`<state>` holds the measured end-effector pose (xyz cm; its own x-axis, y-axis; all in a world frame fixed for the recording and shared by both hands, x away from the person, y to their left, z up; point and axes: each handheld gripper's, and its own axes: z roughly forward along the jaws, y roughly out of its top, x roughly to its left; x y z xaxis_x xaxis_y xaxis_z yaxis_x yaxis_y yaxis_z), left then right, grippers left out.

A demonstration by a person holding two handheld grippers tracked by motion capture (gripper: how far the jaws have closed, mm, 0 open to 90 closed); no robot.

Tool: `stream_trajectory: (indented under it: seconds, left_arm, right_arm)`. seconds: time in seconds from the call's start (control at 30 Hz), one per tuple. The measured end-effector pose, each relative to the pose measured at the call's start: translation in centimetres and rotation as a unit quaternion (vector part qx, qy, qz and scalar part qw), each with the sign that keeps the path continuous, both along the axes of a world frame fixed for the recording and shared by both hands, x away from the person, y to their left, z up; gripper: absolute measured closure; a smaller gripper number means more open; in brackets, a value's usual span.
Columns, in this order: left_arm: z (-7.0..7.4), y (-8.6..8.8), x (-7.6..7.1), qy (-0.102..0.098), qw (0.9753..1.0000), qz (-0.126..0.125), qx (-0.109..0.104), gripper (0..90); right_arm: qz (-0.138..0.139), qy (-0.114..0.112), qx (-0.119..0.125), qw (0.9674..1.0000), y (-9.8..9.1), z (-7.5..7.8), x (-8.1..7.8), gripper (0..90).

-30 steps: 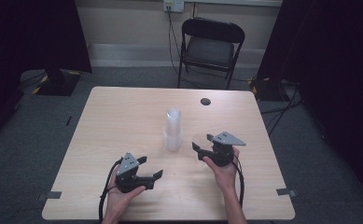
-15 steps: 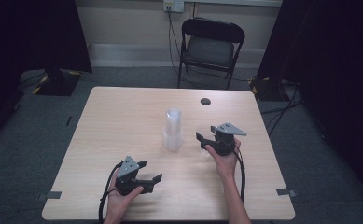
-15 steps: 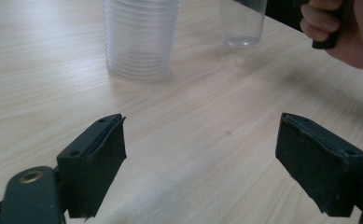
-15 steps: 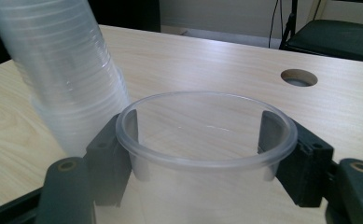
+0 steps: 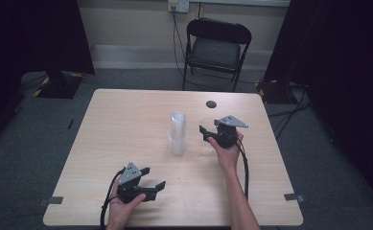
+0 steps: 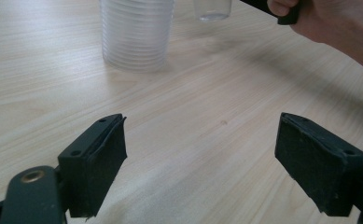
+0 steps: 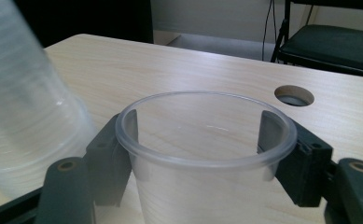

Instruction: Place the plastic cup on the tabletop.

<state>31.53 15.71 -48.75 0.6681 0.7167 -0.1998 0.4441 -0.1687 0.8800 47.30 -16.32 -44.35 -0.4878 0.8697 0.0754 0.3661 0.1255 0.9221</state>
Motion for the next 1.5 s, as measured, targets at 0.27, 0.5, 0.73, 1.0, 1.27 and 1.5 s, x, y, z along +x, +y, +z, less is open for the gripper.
stream_trajectory:
  seconds: [0.27,0.5,0.73,1.0,1.27,1.5]
  left_arm:
    - [0.0,0.5,-0.1,-0.001,1.0,0.008,-0.001,16.9]
    - [0.2,0.8,-0.5,-0.02,0.9996,0.017,0.011,21.3]
    - [0.4,0.6,-0.5,-0.023,0.9996,0.014,0.006,21.2]
    - [0.4,0.5,-0.4,-0.021,0.9997,0.013,0.003,20.8]
    - [0.5,0.5,-0.4,-0.023,0.9997,0.011,0.002,20.8]
    - [0.5,0.4,-0.4,-0.024,0.9997,0.009,0.001,20.8]
  right_arm:
    - [-0.002,0.028,0.01,0.9996,-0.3,-1.9,1.6,28.2]
    - [0.0,0.015,-0.003,0.9999,0.1,-2.2,1.5,28.1]
    - [0.006,0.003,-0.003,1.0,-0.1,-2.5,0.3,28.0]
    - [0.008,0.013,0.006,0.9999,-0.5,-2.1,0.5,26.4]
    - [0.009,0.018,0.002,0.9998,-0.5,-2.4,0.3,25.1]
    - [0.016,0.023,0.0,0.9996,-0.9,-3.0,-0.5,24.9]
